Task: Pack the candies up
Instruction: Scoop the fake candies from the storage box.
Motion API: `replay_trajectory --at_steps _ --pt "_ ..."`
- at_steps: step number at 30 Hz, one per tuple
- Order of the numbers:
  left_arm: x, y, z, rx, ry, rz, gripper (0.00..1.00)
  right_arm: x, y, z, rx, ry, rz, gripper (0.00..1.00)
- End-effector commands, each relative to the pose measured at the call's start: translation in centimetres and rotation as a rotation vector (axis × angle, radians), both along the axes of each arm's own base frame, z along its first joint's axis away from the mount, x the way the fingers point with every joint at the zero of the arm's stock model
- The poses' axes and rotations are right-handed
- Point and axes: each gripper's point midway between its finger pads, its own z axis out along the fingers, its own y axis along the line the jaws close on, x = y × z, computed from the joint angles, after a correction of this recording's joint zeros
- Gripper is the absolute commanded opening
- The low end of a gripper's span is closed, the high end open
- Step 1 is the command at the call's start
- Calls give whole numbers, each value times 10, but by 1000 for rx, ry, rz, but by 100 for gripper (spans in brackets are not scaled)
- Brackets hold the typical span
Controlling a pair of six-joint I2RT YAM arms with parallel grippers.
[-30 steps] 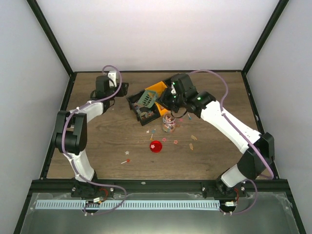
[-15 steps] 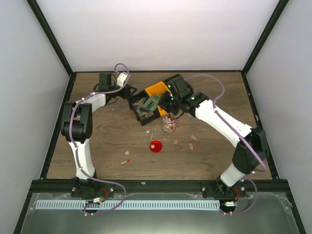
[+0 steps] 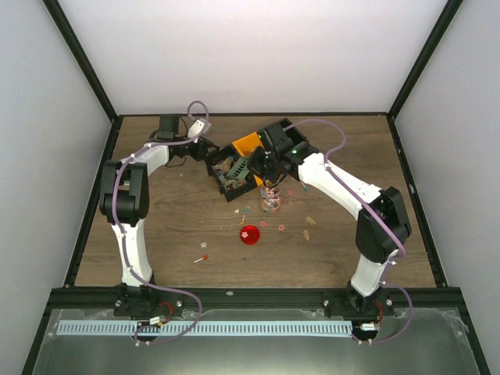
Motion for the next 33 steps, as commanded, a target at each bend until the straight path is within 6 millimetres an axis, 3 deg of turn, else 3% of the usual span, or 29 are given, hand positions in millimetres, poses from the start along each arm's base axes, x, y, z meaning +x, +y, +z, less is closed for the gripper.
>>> replay_trajectory --at_steps 1,8,14,17,22,33 --pt "-7 -1 -14 39 41 -75 39 6 4 6 -6 -15 -11 1" --pt "1 5 -33 126 99 -35 42 10 4 1 -17 -10 -16 1" --pt "2 3 -38 140 112 -43 29 10 9 -8 -18 15 -7 1" --pt "1 2 -39 133 116 -47 17 10 10 -12 -14 29 -9 1" --pt "1 -1 -37 124 116 -49 9 9 12 -16 -21 62 -13 1" --pt "-2 -7 -34 118 104 -63 9 10 0 -36 -107 104 -86 1"
